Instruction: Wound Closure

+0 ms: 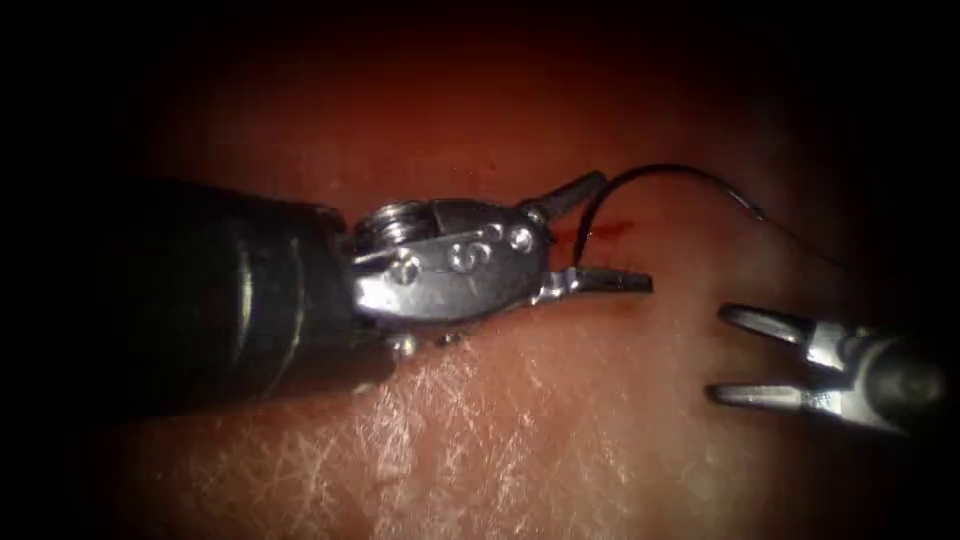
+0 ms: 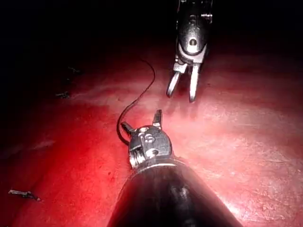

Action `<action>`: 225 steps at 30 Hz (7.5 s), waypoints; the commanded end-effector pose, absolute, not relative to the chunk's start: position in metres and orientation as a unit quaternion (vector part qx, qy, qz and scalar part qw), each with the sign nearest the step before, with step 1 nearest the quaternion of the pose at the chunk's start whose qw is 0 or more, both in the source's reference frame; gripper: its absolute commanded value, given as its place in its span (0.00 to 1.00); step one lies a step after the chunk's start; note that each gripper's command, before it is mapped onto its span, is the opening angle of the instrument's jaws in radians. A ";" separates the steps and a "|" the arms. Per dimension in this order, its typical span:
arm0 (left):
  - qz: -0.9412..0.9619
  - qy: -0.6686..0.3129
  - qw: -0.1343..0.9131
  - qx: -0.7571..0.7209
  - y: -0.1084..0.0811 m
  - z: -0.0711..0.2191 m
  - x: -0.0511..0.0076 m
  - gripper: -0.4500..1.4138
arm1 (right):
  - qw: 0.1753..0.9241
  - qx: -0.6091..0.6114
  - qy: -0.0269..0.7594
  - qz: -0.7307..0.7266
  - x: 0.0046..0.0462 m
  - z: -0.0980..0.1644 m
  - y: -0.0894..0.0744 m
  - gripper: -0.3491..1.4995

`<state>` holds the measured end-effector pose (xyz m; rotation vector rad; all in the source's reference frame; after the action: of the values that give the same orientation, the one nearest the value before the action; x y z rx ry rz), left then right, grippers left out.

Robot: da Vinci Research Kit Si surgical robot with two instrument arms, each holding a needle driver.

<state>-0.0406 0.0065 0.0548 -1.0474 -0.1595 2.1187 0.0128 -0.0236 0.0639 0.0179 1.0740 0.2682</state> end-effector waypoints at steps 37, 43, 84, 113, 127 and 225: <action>0.883 -0.049 0.372 -0.282 0.007 0.068 -0.0417 0.39 | 0.872 -0.004 0.473 0.127 0.0134 0.063 -0.025 0.37; 0.886 -0.059 0.362 -0.284 0.007 0.068 -0.0415 0.31 | 0.871 -0.004 0.475 0.127 0.0135 0.063 -0.025 0.37; 0.738 -0.134 0.469 -0.466 0.011 0.057 -0.0339 0.01 | 0.768 -0.053 0.547 0.330 0.0158 0.066 -0.023 0.37; 0.688 -0.186 0.499 -0.493 0.009 0.057 -0.0342 0.00 | 0.662 -0.195 0.592 0.417 0.0210 0.067 -0.017 0.59; 0.688 -0.190 0.496 -0.494 0.009 0.057 -0.0342 0.00 | 0.653 -0.228 0.588 0.421 0.0213 0.068 -0.017 0.13; 0.501 -0.506 0.537 -0.452 0.007 0.055 -0.0329 0.00 | 0.674 0.143 0.653 0.316 0.0252 0.066 -0.014 0.46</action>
<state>-0.0324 0.0072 0.0544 -1.0772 -1.2096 1.1904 0.0245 -0.0137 0.0654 0.3189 1.4673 0.7123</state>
